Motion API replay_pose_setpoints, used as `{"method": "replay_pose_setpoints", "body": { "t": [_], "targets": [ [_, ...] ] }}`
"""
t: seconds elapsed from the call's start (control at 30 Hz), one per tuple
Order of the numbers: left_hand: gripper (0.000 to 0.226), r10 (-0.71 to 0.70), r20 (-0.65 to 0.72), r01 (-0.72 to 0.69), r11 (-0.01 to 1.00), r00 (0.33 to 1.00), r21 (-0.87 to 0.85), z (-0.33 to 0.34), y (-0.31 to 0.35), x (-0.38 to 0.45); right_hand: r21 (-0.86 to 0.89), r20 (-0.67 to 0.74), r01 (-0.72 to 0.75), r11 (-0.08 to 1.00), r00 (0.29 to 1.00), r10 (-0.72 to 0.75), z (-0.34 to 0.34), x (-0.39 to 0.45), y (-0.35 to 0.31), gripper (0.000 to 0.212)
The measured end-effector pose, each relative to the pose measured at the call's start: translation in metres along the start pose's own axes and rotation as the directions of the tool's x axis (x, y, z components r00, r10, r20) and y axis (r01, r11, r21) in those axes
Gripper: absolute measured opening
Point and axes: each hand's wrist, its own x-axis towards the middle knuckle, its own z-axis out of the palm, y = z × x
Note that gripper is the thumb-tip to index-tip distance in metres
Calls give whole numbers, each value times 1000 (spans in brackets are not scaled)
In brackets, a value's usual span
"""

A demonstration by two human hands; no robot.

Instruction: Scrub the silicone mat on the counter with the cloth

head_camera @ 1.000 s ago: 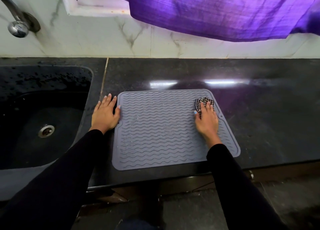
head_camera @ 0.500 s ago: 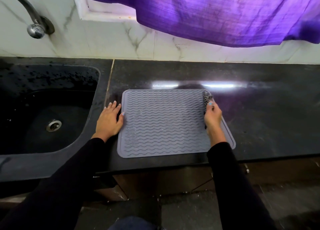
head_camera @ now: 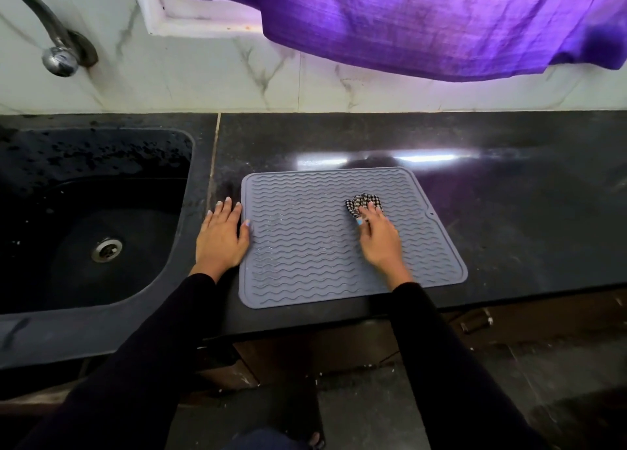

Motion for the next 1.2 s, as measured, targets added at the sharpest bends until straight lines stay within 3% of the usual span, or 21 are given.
{"method": "replay_pose_setpoints", "body": {
  "t": [0.07,0.17,0.23,0.3,0.37,0.47,0.57,0.67,0.8,0.87,0.9,0.93,0.97,1.0,1.03,1.1,1.13,1.2],
  "targets": [
    [58,5,6,-5,1000,1000,-4,-1,0,0,355,-1,-142,924,988,153,-13,11,3,32],
    [55,8,14,-8,1000,1000,-16,-3,1,-1,723,38,-347,597,883,467,-43,21,5,34],
    [53,7,13,-7,1000,1000,-23,-4,1,-1,621,-52,-384,683,849,525,-53,18,9,35],
    [53,5,2,-5,1000,1000,-27,-4,1,-1,309,-188,-312,898,906,379,-52,9,5,31],
    [53,5,-10,-5,999,1000,-32,-4,1,-1,13,-121,-208,978,971,208,-32,-1,1,29],
    [53,8,-10,-8,999,1000,-35,-3,1,-1,-219,-80,-118,969,991,103,0,-11,-2,33],
    [53,12,-11,-13,999,1000,-37,-3,1,0,-329,-121,-132,935,988,96,8,-14,-4,40],
    [53,13,-9,-13,999,1000,-32,-3,1,0,-449,-70,-95,888,995,72,10,-19,-5,47],
    [54,5,-4,-5,1000,1000,-26,-3,1,-1,-335,-32,-71,939,997,64,3,-9,-5,45],
    [54,1,4,-1,1000,1000,-23,-4,1,0,-45,-49,-165,985,985,163,-10,6,-3,32],
    [54,1,9,-1,1000,1000,-18,-4,1,0,165,-42,-250,954,965,260,-21,13,-3,28],
    [54,-2,18,2,1000,1000,-10,-4,1,0,405,-2,-324,855,935,356,-33,19,-2,26],
    [54,-10,32,10,1000,999,-5,-4,2,0,627,53,-361,691,904,424,-45,22,-1,27],
    [55,-26,42,26,1000,999,-4,-5,3,1,743,73,-367,560,876,477,-53,26,5,28],
    [54,-46,38,47,999,998,-9,-6,5,2,765,53,-367,529,855,516,-60,29,10,29],
    [51,-73,-45,72,997,996,-29,-7,17,3,614,-115,-355,705,844,525,-70,32,19,32],
    [48,-70,-107,67,997,992,-37,-7,28,4,475,-218,-327,817,855,470,-74,31,25,32],
    [49,-87,-187,80,996,978,-45,-6,55,6,272,-282,-264,925,897,339,-77,33,39,33]
  ]
}}
